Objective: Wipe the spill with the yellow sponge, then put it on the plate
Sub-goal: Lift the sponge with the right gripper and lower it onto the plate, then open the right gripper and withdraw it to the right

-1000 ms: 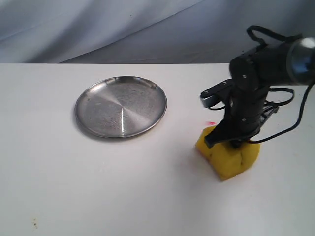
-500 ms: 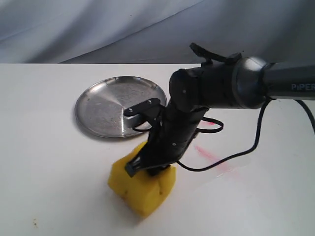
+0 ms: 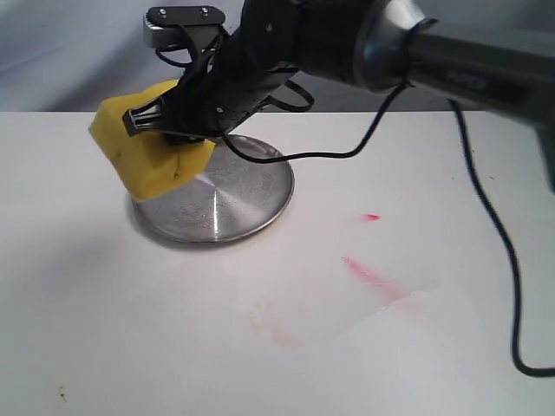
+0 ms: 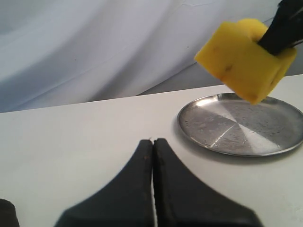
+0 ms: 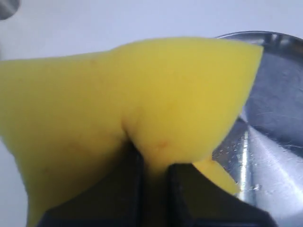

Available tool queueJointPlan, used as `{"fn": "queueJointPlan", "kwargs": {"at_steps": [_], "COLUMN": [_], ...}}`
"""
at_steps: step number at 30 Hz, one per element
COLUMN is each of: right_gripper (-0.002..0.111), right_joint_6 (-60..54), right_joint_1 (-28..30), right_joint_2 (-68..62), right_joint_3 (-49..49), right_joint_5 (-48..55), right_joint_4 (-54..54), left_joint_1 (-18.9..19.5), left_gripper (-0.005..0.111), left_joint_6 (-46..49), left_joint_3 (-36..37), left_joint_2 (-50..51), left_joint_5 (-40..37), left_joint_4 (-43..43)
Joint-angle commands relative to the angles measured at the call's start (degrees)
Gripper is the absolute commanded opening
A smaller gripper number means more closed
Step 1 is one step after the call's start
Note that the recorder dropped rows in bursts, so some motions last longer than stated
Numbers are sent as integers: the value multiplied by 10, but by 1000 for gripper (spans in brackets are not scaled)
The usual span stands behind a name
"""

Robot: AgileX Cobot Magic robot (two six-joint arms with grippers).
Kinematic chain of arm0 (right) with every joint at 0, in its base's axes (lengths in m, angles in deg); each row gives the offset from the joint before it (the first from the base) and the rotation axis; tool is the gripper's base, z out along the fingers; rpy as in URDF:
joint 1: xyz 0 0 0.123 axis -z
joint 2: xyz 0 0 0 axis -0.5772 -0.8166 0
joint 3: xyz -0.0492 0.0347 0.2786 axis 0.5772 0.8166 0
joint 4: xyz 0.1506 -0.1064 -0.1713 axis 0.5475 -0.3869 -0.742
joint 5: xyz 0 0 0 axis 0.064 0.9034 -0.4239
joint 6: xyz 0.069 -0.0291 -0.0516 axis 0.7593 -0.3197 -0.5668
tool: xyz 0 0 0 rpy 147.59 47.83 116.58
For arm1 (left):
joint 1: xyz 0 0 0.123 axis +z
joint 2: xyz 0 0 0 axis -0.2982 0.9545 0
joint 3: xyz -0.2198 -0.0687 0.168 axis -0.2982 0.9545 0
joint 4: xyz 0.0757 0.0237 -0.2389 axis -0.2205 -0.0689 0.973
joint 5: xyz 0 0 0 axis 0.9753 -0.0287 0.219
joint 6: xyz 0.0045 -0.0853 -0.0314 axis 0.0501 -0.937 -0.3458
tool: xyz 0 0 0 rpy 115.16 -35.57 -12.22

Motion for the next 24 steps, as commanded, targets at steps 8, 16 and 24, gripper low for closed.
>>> {"fn": "queueJointPlan", "kwargs": {"at_steps": [8, 16, 24], "right_gripper": [18, 69, 23], "right_joint_6": [119, 158, 201], "right_joint_1": [44, 44, 35], "right_joint_2": [-163, -160, -65], "right_joint_3": [-186, -197, -195], "right_joint_5": [85, 136, 226], "right_joint_4": [-94, -152, -222], "left_joint_1": [0, 0, 0], "left_gripper": [0, 0, 0], "left_joint_6": [-2, -2, -2], "left_joint_3": [0, 0, 0], "left_joint_2": [-2, -2, -2], "left_joint_5": [4, 4, 4], "left_joint_4": [0, 0, 0]}}
